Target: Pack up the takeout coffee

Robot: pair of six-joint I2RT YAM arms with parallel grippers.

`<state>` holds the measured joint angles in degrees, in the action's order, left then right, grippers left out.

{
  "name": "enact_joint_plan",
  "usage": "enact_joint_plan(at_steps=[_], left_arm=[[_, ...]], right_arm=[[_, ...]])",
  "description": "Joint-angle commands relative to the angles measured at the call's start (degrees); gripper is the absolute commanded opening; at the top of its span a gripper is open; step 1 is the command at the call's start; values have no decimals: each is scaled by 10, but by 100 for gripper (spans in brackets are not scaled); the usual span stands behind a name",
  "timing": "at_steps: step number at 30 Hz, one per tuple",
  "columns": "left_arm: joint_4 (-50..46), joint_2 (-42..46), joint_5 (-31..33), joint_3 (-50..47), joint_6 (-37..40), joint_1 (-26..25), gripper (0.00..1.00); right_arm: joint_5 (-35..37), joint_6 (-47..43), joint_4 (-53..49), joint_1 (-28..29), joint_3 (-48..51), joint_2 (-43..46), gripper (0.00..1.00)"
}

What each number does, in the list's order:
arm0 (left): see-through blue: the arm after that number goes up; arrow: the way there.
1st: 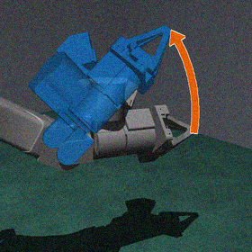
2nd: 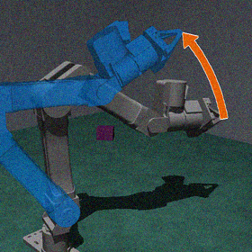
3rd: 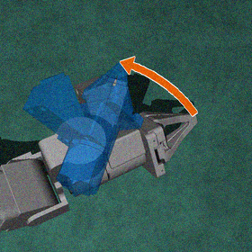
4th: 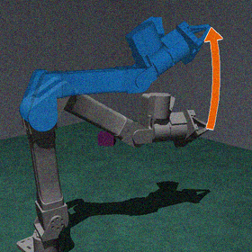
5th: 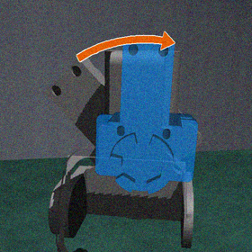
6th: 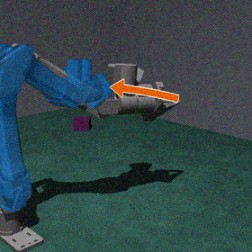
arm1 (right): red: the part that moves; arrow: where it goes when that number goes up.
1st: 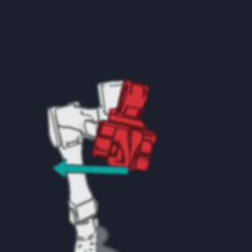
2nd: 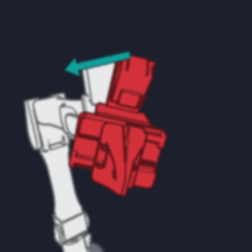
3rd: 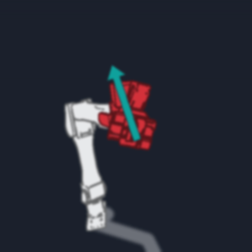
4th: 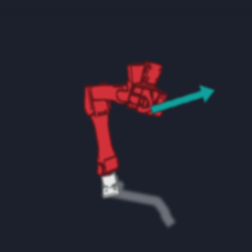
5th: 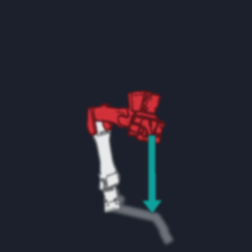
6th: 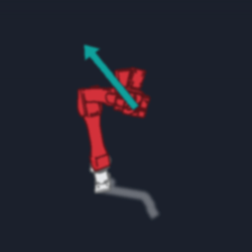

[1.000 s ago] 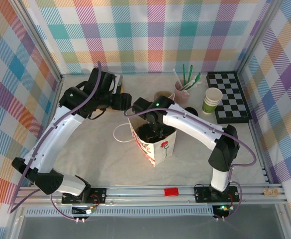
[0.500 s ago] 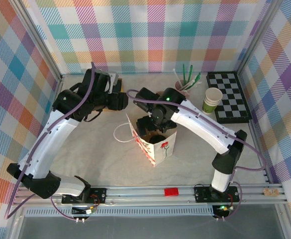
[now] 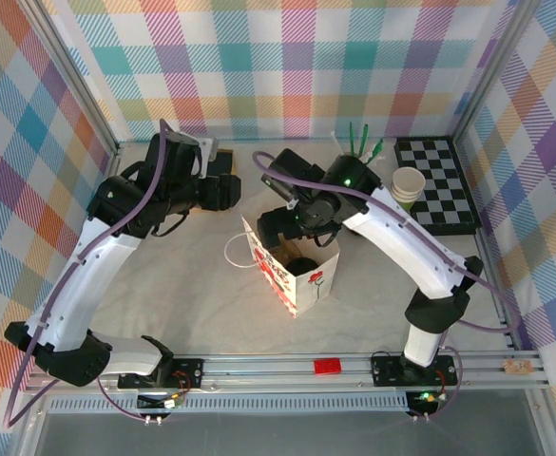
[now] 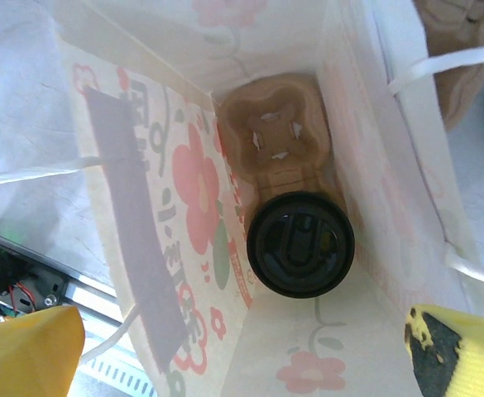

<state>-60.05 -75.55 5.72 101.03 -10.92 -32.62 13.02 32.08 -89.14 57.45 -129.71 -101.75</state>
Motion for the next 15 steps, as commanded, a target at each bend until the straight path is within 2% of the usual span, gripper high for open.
enact_joint_plan(at_steps=[1,11,15], left_arm=[[-5,20,11,21,-7,-4,74],[1,45,20,26,-14,-3,74],[15,59,35,16,-21,-4,74]], right_arm=[[6,-18,-31,4,-35,15,99],[5,-43,-13,4,-54,58,99],[41,-46,13,4,-30,97,99]])
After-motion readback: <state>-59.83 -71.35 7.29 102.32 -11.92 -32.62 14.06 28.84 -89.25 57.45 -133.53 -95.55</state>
